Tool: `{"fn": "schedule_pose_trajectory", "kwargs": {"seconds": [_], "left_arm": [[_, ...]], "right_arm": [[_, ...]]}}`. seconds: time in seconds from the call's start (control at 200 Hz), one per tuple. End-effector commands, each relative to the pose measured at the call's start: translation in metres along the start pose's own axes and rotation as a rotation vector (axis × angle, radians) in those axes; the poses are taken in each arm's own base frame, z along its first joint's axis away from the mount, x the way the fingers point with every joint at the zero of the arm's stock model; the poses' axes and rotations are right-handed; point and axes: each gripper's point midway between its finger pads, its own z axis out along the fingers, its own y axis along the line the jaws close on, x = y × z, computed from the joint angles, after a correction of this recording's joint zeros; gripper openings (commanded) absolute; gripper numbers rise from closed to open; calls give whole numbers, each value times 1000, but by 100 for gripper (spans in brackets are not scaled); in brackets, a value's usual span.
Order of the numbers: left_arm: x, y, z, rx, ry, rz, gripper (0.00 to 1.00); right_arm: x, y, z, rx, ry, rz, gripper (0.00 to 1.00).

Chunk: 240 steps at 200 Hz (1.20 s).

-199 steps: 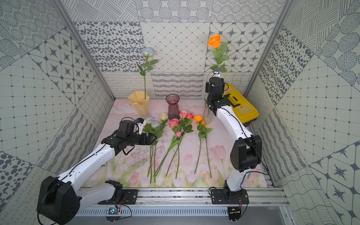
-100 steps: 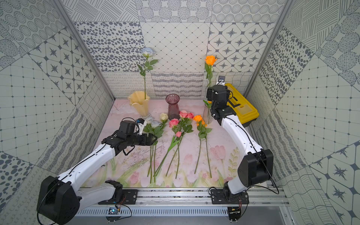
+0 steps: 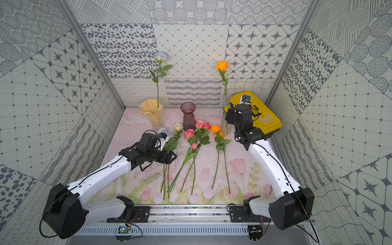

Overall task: Arrange the flowers in different vases according to their variety
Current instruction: Insert the flower into the vase, then pick up the flower at the center of the board.

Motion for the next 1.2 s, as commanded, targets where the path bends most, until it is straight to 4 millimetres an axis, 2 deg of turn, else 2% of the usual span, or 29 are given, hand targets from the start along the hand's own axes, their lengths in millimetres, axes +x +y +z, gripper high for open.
{"fn": "schedule_pose_trajectory", "kwargs": {"seconds": [0.0,0.4,0.635,0.85,1.196], "left_arm": [[14,-3,7,-55,87,108,86],[47,-28,37,-74,271,260,71],[58,-32,61,-92,374,295,63],[68,-29,81,-96,442,290,53],[80,-17,94,-145,508,279,43]], "right_arm": [[21,1,-14,-43,68,59,79],[92,0,-35,-126,260,167,78],[124,2,-48,-172,334,214,77],[135,-6,-57,-164,336,227,77],[142,-10,-59,-153,339,230,76]]}}
